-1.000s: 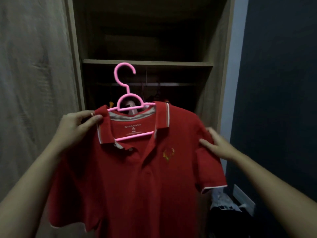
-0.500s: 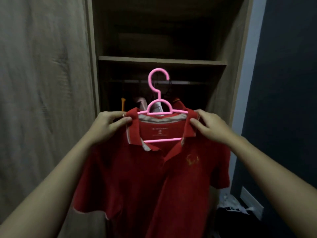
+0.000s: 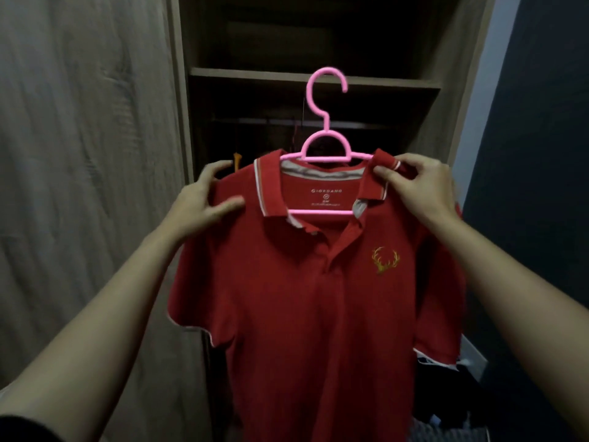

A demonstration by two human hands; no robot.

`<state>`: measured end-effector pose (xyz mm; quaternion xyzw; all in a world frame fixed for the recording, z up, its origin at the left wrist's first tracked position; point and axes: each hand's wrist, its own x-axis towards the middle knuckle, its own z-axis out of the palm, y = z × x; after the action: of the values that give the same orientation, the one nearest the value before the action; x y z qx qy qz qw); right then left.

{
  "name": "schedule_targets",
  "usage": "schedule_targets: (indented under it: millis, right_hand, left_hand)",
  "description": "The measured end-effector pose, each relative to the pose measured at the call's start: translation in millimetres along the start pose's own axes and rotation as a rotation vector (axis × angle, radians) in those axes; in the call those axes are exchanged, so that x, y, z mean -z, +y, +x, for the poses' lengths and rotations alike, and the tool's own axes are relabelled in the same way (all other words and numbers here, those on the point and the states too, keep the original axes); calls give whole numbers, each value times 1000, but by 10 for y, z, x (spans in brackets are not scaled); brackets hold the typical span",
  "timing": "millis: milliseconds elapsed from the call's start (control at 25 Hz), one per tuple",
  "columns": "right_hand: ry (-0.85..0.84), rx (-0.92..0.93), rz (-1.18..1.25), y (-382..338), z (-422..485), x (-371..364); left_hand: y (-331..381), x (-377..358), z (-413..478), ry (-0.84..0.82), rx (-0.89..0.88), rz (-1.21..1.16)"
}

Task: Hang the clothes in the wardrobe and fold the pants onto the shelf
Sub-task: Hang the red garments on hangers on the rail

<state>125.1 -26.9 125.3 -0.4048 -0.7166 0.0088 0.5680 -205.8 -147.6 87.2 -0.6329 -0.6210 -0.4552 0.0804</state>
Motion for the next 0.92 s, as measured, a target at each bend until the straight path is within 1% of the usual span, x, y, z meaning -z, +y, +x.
schedule_targets:
  millis: [80,120,160,240,280,360,400,440,480,520,560,640,680,720,760,800,840,880,920]
  right_hand:
    - [38,-54,-22,46,24,56]
    - [40,-71,-41,79,20,77]
    - [23,-88,-63,128,3,96]
    - [-17,-100,-96,244,-39,133]
    - [-29,-109,-89,308,-62,148]
    - [-33,-142,-38,418,-103,170]
    - [-36,-157,-5,445,-117,172]
    - [-50,-160,27,469,-122,158]
    - [-77,-142,58,464,-126,138]
    - [-112,-113,97,443,-124,103]
    - [-150,-80,129,421,-112,59]
    - [-209,-41,165,410,-83,-32]
    - [-221,-42,154,402,-69,-59]
    - [-209,-50,108,411,-47,-73]
    - [-178,-65,15,463,-22,-111]
    - [-151,-70,-75,449,-25,-128]
    - [-140,-90,-102,435,-29,-196]
    - [-164,-105,-66,353,-41,-254]
    - [-242,-155,42,229,-65,-309]
  left_hand:
    - [-192,-73,-130,-70,117,-23]
    - [-284,-120,-176,-74,137,-15]
    - [-360,-152,-215,-31,124,8]
    - [-543,-162,-249,118,95,31]
    - [-632,-150,-262,146,105,66]
    - [-768,-143,-255,67,172,143]
    - [-728,-128,-228,41,203,102]
    - [-613,-116,-183,57,230,-63]
    - [-429,-102,-124,70,246,-290]
    - [-198,-65,-62,27,232,-469]
    - [18,-27,-7,-99,175,-538]
    - [365,-2,42,-432,39,-389]
    - [472,-43,37,-532,-1,-292]
    - [546,-102,21,-538,-18,-217]
    - [585,-177,4,-463,-33,-146]
    - [630,-272,-17,-353,-55,-69]
    - [690,-391,-38,-252,-71,27]
    - [767,-530,-57,-186,-70,85]
    - [865,-690,-69,-148,-42,96]
